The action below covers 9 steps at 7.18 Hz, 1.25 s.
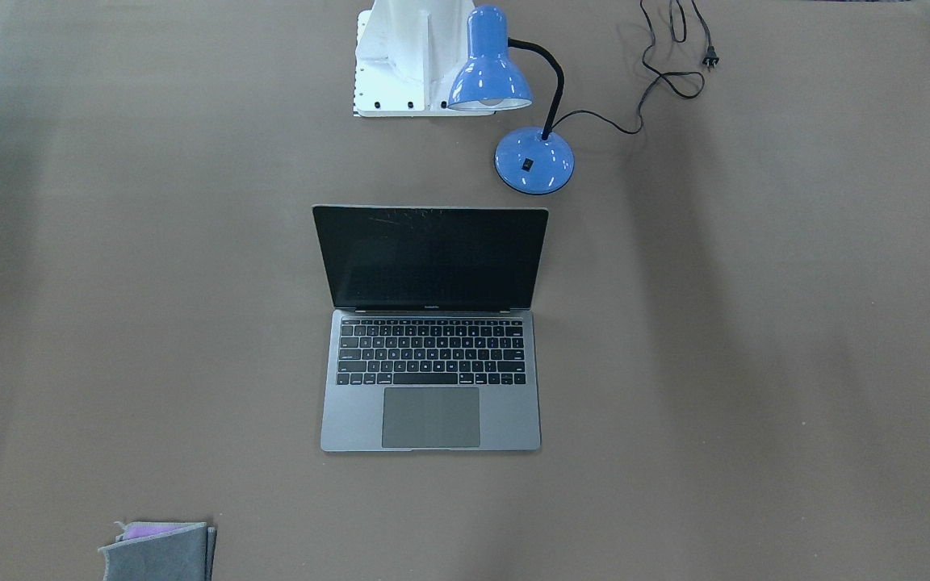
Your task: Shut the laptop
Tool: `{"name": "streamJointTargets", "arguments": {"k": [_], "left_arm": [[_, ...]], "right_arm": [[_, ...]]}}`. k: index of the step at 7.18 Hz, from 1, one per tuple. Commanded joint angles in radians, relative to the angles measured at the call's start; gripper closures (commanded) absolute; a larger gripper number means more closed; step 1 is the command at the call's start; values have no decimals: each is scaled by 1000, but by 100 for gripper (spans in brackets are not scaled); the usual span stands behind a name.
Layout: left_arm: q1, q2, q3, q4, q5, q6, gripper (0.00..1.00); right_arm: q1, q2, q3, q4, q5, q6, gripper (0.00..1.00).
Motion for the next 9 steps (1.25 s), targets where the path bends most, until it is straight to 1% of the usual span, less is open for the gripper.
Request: {"name": "streamJointTargets", "arguments": {"k": [1, 2, 6, 7, 8, 9], "left_arm": [[39, 23, -6, -1, 0, -51, 2], [39, 62, -31, -8, 0, -53, 2], [43, 72, -42, -13, -14, -123, 2], [43, 63, -37, -54, -14, -133, 3], [43, 63, -37, -67, -15, -134, 8], [50, 64, -35, -67, -15, -133, 3]], "right_arm": [[9, -1, 1, -3, -1, 1, 0], [13, -8, 8, -5, -1, 3, 0], [13, -14, 16, -2, 6, 6, 0], [13, -30, 16, 0, 17, 35, 0], [13, -31, 30, 9, 19, 41, 0], [13, -36, 48, 15, 20, 41, 0]]}}
